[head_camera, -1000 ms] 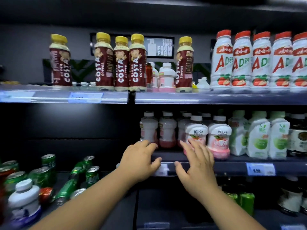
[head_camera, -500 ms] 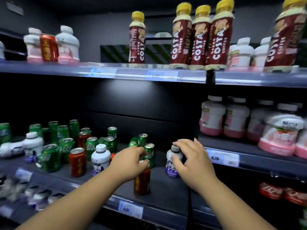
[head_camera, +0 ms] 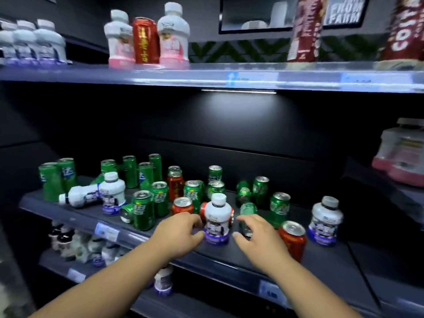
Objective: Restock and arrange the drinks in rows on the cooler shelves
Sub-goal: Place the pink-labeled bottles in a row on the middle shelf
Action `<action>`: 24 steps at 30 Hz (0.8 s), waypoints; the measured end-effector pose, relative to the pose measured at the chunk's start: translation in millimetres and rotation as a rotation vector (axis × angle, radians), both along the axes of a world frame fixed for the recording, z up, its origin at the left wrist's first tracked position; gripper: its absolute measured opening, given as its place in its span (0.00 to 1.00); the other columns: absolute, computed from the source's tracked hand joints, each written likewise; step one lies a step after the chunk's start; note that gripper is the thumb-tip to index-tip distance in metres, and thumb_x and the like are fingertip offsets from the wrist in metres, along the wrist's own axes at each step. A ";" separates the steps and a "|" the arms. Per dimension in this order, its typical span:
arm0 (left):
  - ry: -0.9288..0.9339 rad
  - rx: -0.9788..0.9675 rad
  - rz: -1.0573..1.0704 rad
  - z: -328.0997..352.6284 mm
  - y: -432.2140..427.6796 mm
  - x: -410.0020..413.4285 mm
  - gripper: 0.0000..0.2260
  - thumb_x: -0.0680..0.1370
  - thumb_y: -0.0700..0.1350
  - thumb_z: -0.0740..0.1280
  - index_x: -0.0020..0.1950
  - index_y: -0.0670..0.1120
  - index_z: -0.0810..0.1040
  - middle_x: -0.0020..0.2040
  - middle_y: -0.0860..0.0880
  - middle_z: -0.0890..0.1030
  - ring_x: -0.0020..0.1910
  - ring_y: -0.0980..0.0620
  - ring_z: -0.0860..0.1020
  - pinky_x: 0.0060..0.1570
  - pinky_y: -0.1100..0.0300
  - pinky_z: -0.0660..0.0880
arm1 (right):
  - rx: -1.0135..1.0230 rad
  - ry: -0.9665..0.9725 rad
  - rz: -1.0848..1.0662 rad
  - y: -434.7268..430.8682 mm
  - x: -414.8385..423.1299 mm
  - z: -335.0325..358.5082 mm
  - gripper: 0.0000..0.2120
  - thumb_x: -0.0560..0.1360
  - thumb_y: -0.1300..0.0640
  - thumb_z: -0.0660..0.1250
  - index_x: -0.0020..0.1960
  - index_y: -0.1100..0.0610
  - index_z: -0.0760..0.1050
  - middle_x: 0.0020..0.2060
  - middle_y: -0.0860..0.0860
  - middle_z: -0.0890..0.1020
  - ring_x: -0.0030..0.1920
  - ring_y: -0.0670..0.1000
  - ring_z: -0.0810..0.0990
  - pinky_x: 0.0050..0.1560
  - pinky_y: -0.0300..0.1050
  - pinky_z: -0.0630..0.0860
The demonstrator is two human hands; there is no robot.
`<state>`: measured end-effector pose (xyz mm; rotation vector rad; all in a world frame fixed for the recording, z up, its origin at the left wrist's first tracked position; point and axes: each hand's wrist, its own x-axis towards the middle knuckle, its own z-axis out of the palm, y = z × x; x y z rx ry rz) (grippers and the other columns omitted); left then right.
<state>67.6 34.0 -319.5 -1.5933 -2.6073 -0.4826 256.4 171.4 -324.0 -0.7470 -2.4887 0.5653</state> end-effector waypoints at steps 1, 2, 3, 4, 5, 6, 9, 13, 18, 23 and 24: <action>0.007 -0.004 0.001 -1.5 -7.7 -11.8 0.14 0.74 0.61 0.63 0.54 0.55 0.77 0.52 0.54 0.80 0.53 0.51 0.79 0.48 0.56 0.75 | -0.006 0.002 -0.005 -4.2 -12.5 -2.5 0.21 0.75 0.47 0.68 0.66 0.48 0.76 0.62 0.46 0.77 0.62 0.49 0.76 0.60 0.41 0.71; 0.011 -0.009 0.008 -3.3 -15.5 -22.6 0.15 0.74 0.61 0.63 0.54 0.55 0.77 0.52 0.54 0.80 0.53 0.50 0.79 0.49 0.56 0.76 | -0.011 0.004 -0.012 -9.0 -24.7 -5.0 0.20 0.75 0.49 0.69 0.66 0.49 0.76 0.61 0.47 0.78 0.62 0.49 0.76 0.59 0.41 0.71; 0.009 -0.015 0.016 -4.7 -23.5 -32.6 0.15 0.74 0.61 0.63 0.55 0.55 0.78 0.53 0.54 0.80 0.53 0.50 0.79 0.50 0.55 0.76 | -0.019 0.009 -0.017 -14.0 -36.3 -7.1 0.20 0.75 0.49 0.70 0.66 0.50 0.77 0.61 0.47 0.78 0.62 0.49 0.76 0.60 0.41 0.71; 0.001 -0.022 0.026 -5.4 -31.1 -41.9 0.15 0.74 0.61 0.63 0.55 0.55 0.78 0.53 0.54 0.80 0.54 0.51 0.79 0.51 0.55 0.76 | -0.029 0.015 -0.015 -19.9 -47.7 -8.8 0.19 0.75 0.50 0.70 0.65 0.50 0.77 0.60 0.48 0.78 0.61 0.49 0.76 0.60 0.42 0.71; -0.004 -0.022 0.036 -5.6 -39.2 -51.1 0.15 0.75 0.61 0.64 0.56 0.55 0.78 0.53 0.53 0.80 0.54 0.51 0.79 0.51 0.55 0.76 | -0.036 0.021 -0.004 -26.2 -59.3 -10.1 0.18 0.74 0.49 0.70 0.64 0.49 0.77 0.60 0.47 0.78 0.61 0.50 0.76 0.60 0.43 0.72; -0.007 -0.017 0.046 -4.9 -47.0 -59.7 0.15 0.75 0.60 0.64 0.56 0.55 0.78 0.54 0.53 0.79 0.54 0.51 0.78 0.51 0.55 0.76 | -0.038 0.020 0.011 -32.6 -70.8 -10.8 0.18 0.74 0.48 0.70 0.64 0.48 0.77 0.60 0.47 0.78 0.60 0.50 0.76 0.61 0.44 0.72; -0.018 0.003 0.075 -3.9 -66.3 -83.0 0.13 0.76 0.59 0.64 0.57 0.55 0.77 0.53 0.54 0.79 0.53 0.51 0.78 0.48 0.57 0.74 | -0.047 -0.017 0.069 -49.4 -101.4 -10.5 0.20 0.75 0.45 0.68 0.66 0.45 0.74 0.59 0.43 0.76 0.61 0.47 0.75 0.61 0.46 0.73; -0.053 0.020 0.138 -1.5 -83.0 -105.9 0.12 0.74 0.60 0.63 0.52 0.55 0.77 0.47 0.56 0.80 0.48 0.52 0.78 0.49 0.55 0.77 | -0.026 -0.026 0.135 -59.4 -132.7 -4.7 0.20 0.74 0.43 0.66 0.65 0.44 0.75 0.57 0.44 0.77 0.59 0.48 0.75 0.59 0.45 0.72; -0.012 0.051 0.199 7.2 -88.5 -112.2 0.12 0.76 0.58 0.64 0.55 0.55 0.78 0.52 0.55 0.81 0.51 0.53 0.78 0.50 0.56 0.77 | -0.007 -0.044 0.194 -53.5 -149.8 7.1 0.21 0.73 0.42 0.66 0.65 0.44 0.75 0.60 0.43 0.76 0.61 0.47 0.75 0.61 0.48 0.73; 0.038 0.093 0.230 34.7 -83.1 -109.4 0.13 0.76 0.58 0.64 0.57 0.56 0.78 0.55 0.54 0.80 0.54 0.52 0.78 0.48 0.58 0.74 | 0.016 0.002 0.219 -39.6 -159.1 31.7 0.20 0.74 0.45 0.68 0.65 0.46 0.76 0.61 0.45 0.77 0.63 0.49 0.75 0.63 0.47 0.72; 0.046 0.106 0.237 41.1 -81.5 -108.7 0.13 0.76 0.59 0.64 0.57 0.56 0.78 0.55 0.55 0.80 0.53 0.52 0.78 0.49 0.57 0.74 | 0.019 0.003 0.224 -37.7 -160.2 37.8 0.20 0.74 0.44 0.68 0.65 0.47 0.75 0.61 0.45 0.77 0.63 0.49 0.75 0.64 0.47 0.72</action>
